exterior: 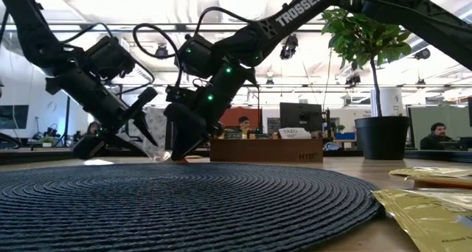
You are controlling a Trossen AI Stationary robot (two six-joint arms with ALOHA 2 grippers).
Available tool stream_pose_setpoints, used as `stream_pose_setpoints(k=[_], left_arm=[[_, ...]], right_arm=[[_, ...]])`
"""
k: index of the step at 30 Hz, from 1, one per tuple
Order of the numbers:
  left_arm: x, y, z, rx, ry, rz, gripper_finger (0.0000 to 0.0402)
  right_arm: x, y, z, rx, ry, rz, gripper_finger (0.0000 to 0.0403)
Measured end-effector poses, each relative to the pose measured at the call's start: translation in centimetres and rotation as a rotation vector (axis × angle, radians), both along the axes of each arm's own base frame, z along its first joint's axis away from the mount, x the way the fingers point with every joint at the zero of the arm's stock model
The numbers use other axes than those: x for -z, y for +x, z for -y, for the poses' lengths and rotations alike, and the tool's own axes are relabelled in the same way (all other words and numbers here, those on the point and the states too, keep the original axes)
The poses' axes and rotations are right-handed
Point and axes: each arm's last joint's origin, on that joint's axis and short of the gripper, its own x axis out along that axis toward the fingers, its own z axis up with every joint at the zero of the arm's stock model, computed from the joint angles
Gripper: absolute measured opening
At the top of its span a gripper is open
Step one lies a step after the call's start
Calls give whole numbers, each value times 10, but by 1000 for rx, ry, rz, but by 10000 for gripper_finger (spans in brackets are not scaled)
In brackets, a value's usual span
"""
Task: Pick & Place Tea
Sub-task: Put the orange tea bag into the middle section of the wooden organizer
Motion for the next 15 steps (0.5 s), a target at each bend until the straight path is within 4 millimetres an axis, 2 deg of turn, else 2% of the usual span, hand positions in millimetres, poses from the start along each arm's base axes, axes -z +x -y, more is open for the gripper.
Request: stream_pose_setpoints(k=[7, 15], left_arm=[[7, -8, 1, -8, -32, -16, 115], [2, -2, 7, 43, -60, 62, 115]], right_arm=[[1, -1, 0, 2, 4, -13, 86], [2, -1, -1, 2, 4, -17, 86]])
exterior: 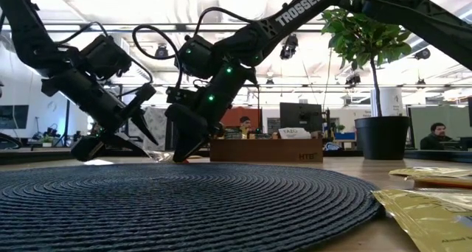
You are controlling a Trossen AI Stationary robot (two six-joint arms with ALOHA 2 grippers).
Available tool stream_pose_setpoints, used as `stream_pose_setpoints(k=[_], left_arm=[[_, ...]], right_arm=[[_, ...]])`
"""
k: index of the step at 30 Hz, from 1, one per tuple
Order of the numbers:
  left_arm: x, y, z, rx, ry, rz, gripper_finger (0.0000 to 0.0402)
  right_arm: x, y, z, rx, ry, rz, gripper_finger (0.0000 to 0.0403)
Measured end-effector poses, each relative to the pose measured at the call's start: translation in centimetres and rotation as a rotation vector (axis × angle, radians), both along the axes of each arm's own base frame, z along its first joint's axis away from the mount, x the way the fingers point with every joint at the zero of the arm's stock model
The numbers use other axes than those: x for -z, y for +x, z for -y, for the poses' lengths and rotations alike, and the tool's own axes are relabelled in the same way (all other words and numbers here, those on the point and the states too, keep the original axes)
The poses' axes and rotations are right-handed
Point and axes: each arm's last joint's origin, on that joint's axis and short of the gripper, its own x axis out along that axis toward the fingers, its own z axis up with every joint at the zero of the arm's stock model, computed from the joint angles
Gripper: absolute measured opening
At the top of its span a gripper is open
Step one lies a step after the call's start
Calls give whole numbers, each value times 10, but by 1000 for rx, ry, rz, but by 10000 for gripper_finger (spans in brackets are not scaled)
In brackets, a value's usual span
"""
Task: Pick & Place Tea
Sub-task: Put the orange tea bag into the middle section of the wooden organizer
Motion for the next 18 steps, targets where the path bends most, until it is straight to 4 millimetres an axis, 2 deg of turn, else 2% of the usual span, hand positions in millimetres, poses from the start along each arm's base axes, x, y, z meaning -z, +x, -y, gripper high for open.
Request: stream_pose_setpoints(k=[9, 18], left_arm=[[0, 4, 11, 74, -13, 2, 115], [3, 5, 16, 77, -14, -22, 105]], right_arm=[[1, 0, 0, 3, 2, 3, 86], [1, 1, 0, 14, 9, 13, 86]])
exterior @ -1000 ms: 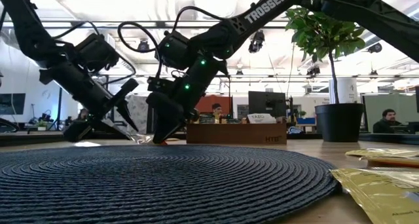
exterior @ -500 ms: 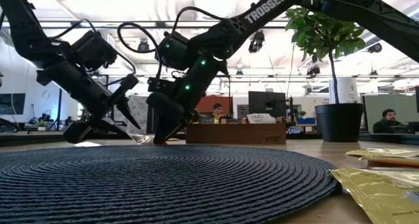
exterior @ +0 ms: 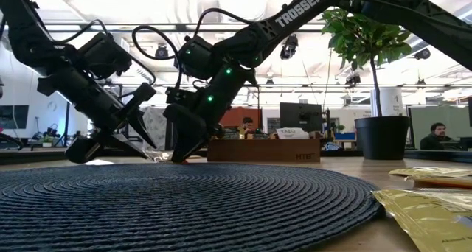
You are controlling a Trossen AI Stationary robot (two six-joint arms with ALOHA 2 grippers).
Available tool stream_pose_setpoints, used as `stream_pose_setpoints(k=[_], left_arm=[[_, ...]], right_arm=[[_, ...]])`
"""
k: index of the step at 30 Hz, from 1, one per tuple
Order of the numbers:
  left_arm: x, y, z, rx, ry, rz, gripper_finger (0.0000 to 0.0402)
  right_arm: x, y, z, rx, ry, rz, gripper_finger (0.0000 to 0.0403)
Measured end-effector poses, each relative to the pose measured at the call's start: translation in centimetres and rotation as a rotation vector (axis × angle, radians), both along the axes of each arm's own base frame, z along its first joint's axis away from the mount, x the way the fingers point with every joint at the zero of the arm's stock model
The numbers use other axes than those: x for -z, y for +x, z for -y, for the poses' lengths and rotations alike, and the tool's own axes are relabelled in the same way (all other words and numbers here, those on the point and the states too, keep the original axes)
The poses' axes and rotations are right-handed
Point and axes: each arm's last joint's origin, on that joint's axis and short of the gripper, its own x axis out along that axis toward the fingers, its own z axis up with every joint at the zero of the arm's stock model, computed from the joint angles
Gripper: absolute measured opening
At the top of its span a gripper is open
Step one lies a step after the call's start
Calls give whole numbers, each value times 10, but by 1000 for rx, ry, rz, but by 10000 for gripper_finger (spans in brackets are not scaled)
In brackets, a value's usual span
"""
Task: Pick & Place Tea
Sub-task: Put the orange tea bag into the middle section of the wooden organizer
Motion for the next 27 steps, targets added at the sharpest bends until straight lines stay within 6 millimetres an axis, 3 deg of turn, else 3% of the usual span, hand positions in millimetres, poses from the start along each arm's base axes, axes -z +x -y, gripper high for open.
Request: stream_pose_setpoints(k=[8, 18, 21, 27], left_arm=[[0, 0, -1, -1, 57, -20, 11], [-3, 3, -2, 43, 134, -38, 1], [-5, 3, -3, 69, 146, -49, 1], [-17, 5, -5, 133, 182, -83, 1]], right_arm=[[-3, 3, 0, 2, -6, 11, 86], [-10, 4, 1, -4, -14, 26, 86], [-21, 2, 0, -23, -31, 26, 86], [-64, -8, 4, -38, -57, 57, 86]])
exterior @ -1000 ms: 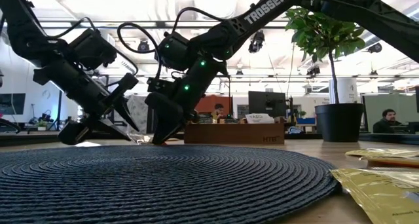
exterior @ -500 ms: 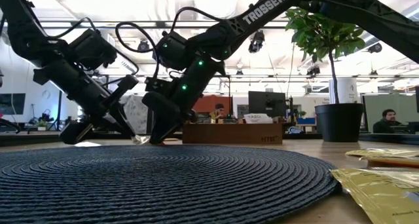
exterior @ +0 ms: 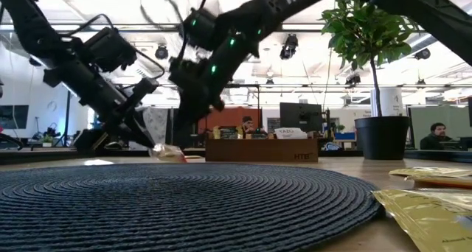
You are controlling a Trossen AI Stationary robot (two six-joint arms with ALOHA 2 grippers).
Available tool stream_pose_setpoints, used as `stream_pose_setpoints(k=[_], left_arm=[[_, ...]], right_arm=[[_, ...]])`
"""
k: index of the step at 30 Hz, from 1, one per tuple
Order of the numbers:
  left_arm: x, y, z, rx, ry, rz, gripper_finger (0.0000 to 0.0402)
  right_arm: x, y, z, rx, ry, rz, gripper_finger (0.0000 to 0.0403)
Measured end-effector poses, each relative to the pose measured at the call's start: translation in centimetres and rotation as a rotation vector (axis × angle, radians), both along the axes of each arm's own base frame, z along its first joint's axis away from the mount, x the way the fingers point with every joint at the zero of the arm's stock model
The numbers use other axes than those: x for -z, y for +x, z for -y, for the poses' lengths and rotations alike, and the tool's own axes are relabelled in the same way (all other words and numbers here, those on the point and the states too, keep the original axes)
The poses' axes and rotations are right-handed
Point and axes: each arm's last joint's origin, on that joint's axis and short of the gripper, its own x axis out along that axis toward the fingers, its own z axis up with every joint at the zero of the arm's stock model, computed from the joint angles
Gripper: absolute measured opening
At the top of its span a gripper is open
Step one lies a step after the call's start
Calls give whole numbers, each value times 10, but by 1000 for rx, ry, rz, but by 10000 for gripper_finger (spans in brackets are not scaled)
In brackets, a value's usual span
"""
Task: Pick & Place Tea
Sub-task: Put the orange tea bag into the middle section of the wooden organizer
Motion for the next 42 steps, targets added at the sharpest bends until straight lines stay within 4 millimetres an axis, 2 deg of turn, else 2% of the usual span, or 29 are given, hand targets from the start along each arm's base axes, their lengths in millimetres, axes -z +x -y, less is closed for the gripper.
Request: stream_pose_setpoints(k=[4, 10, 13, 17, 24, 29, 37, 42], left_arm=[[-30, 8, -3, 87, 96, -40, 1], [-101, 31, -14, 340, 381, -213, 0], [-129, 47, -24, 446, 530, -286, 0], [-151, 69, -45, 576, 667, -382, 0], [-169, 114, -80, 888, 719, -423, 0], [-170, 149, -99, 1063, 741, -498, 0], [-167, 192, -121, 1173, 867, -512, 0], [-158, 211, -122, 1271, 956, -540, 0]], right_arm=[[-38, -14, 9, 40, -30, 39, 86], [-96, -45, 23, 187, -179, 60, 86], [-115, -64, 30, 288, -256, 44, 86], [-129, -92, 39, 395, -240, -7, 86], [-133, -133, 40, 551, -136, -82, 76], [-132, -155, 34, 626, -133, -113, 68], [-131, -196, 22, 687, -104, -136, 68], [-127, -220, 15, 693, -100, -141, 68]])
